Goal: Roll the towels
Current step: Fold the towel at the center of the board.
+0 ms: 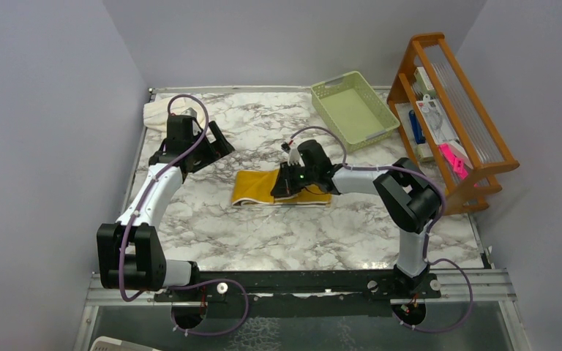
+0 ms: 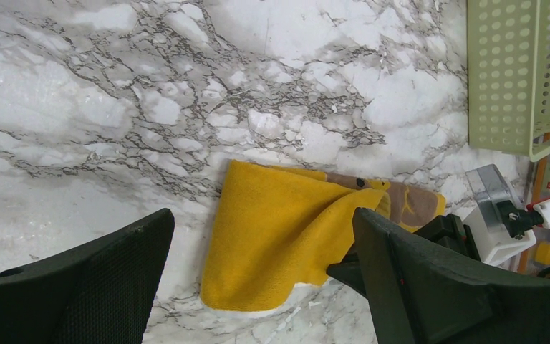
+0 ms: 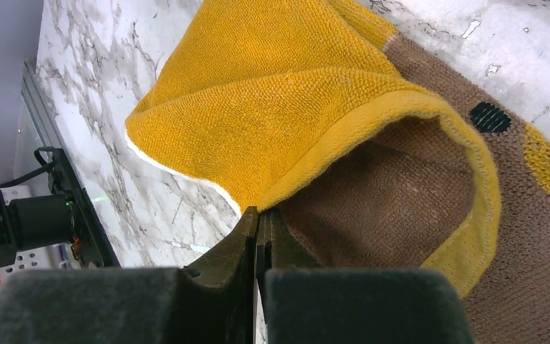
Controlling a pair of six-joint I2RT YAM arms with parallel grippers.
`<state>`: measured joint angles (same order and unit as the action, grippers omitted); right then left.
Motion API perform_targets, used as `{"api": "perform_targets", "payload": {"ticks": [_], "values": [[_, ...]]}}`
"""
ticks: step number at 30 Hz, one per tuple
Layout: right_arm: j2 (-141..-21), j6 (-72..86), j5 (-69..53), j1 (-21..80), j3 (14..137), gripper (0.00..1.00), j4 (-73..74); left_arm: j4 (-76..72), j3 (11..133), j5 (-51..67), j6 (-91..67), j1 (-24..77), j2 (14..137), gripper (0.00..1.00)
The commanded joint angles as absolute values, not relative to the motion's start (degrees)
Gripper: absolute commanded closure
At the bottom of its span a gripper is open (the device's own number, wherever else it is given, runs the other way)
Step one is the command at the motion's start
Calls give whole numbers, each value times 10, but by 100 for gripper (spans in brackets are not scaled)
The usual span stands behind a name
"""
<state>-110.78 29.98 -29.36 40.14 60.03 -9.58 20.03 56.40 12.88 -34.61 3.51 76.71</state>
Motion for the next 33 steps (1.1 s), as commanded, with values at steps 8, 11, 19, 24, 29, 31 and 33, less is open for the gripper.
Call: {"api": "perform_targets", "payload": {"ticks": [8,11,19,24,29,31,33], "values": [[-1061,270,-279,390,647,100,-15,206,554,152,-326,16,758,1],[-1055,260,-291,378,655,100,5,206,551,154,-324,14,760,1],[-1056,237,-309,356,658,100,42,207,548,158,-322,11,761,1],[-1045,226,-314,340,650,100,53,209,549,159,-321,10,762,1],[-1026,212,-316,328,646,100,74,212,551,160,-319,9,765,1],[-1020,209,-319,323,645,100,81,213,553,160,-318,8,765,1],[-1016,207,-326,316,645,99,89,215,555,160,-318,8,766,1]]}}
